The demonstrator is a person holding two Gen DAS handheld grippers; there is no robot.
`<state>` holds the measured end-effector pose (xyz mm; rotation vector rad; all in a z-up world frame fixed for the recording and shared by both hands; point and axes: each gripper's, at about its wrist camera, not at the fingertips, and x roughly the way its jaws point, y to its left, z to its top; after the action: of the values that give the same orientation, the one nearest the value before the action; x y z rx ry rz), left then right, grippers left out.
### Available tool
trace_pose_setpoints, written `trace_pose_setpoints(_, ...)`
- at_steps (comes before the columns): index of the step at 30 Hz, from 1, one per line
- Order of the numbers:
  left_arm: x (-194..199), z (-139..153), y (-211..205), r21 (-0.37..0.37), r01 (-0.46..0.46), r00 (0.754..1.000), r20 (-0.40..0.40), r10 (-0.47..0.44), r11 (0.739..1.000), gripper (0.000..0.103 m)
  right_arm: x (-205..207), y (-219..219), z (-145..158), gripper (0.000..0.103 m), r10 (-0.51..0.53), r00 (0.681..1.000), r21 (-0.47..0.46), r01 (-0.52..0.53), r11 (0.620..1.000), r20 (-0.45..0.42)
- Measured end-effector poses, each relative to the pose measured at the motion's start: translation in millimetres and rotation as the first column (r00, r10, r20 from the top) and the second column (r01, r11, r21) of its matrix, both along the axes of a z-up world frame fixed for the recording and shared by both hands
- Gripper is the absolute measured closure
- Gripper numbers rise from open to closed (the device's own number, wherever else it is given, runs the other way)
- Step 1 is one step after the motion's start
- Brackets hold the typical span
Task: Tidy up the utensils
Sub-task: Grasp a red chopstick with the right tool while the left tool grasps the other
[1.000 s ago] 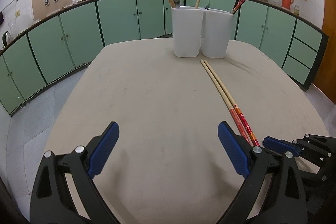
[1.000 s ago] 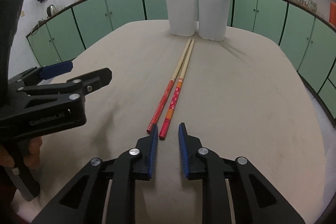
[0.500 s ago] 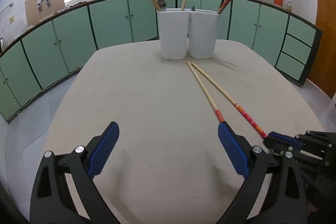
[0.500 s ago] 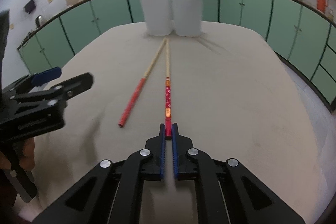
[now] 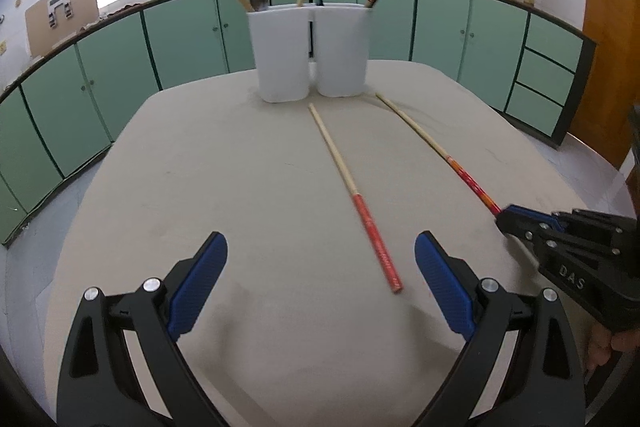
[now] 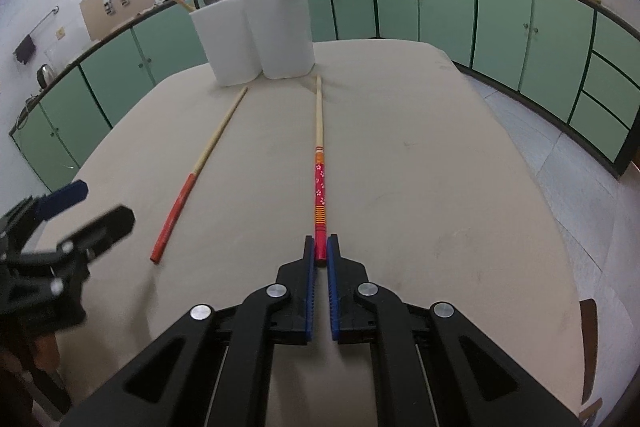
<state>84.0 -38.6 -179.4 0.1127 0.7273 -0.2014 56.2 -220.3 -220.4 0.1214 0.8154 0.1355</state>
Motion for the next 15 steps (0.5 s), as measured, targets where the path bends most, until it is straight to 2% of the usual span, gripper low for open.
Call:
trace_pose_setpoints(1,-0.5,-1.7,-1.9,-0.003,0.007,1.0,-0.007,-0.007,1.0,0.012,0.1,-0.4,-0.1,0.097,-0.003,1.0,-0.001,0.003,1.0,0.0)
trace_pose_setpoints(4,0.0,-7.7,-10.9,0.013,0.035,0.999,-0.032,-0.034,0.999,0.024,1.3,-3.3,-1.1,0.097,-0.014,1.0,0.009,0.014,1.0,-0.001)
trace_pose_setpoints(6,1.5,-11.8,-15.7,0.025,0.048,0.998,-0.052,-0.047,0.999,0.025,2.0,-4.1,-1.4,0.097,-0.014,1.0,0.015,0.014,1.0,-0.003)
trace_pose_setpoints(9,4.7,-15.4,-20.4,0.03,0.059,0.995,-0.078,-0.057,0.998,0.034,1.7,-3.9,-1.4,0.097,-0.013,1.0,0.017,0.014,1.0,-0.003)
trace_pose_setpoints(11,6.7,-19.0,-22.4,0.031,0.064,0.993,-0.101,-0.061,0.997,0.047,1.7,-3.9,-1.4,0.097,-0.013,1.0,0.019,0.013,1.0,-0.004)
trace_pose_setpoints(15,7.6,-20.4,-24.5,0.032,0.073,0.992,-0.108,-0.069,0.997,0.059,1.1,-3.9,-1.4,0.097,-0.012,1.0,0.018,0.012,1.0,-0.003)
